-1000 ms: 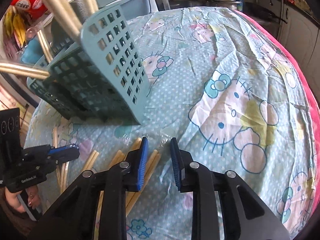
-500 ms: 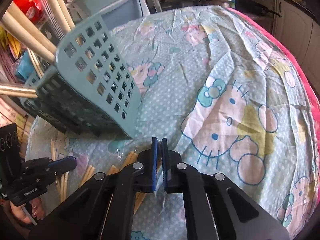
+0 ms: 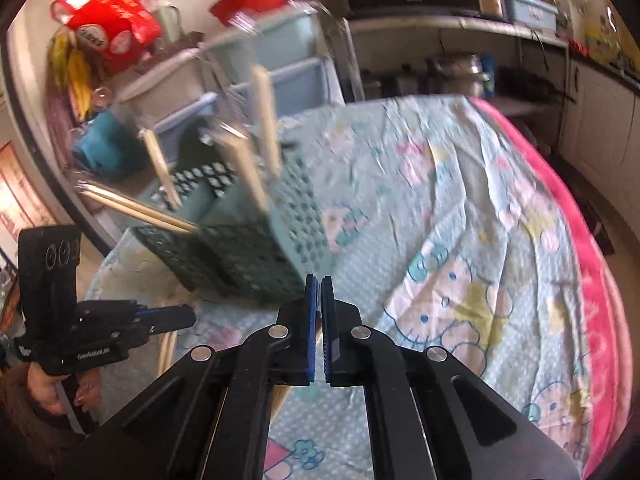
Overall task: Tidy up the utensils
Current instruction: 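Close the left gripper on its chopstick and lift while the right gripper grasps and lifts one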
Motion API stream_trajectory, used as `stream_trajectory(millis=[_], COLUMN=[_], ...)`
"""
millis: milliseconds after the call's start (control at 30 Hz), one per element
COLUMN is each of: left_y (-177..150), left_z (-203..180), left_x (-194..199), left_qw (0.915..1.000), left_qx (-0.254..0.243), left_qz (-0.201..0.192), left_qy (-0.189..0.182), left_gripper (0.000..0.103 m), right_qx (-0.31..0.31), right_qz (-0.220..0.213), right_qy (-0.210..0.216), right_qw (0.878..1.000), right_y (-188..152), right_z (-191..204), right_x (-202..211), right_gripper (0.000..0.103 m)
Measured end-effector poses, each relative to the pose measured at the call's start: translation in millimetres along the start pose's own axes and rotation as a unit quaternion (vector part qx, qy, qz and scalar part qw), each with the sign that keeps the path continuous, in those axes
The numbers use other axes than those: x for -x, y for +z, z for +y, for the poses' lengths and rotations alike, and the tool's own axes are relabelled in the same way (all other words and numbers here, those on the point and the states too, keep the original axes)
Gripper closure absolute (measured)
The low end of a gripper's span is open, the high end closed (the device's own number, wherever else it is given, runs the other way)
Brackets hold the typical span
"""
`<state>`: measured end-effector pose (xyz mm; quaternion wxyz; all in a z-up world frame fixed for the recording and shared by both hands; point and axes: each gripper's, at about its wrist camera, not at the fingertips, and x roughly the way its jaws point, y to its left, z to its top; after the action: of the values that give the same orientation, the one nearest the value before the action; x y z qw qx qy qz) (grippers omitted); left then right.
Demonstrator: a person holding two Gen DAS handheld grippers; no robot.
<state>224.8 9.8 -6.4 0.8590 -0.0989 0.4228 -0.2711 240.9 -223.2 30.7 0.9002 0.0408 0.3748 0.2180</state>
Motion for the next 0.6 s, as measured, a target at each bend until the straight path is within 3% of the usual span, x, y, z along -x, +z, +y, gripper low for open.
stream_trajectory(millis=[600], left_y=[29.1], left_z=[-44.1], left_x=[73.3], left_qw=[0.9948], left_qx=[-0.062], left_qz=[-0.078], left_qy=[-0.019], left_gripper=[0.101], right_qx=[0.076], right_qz=[-0.081], right_qy=[0.036], right_qw=[0.993], right_y=[29.3], right_z=[59.1], right_x=[65.1], right_gripper=[0.101])
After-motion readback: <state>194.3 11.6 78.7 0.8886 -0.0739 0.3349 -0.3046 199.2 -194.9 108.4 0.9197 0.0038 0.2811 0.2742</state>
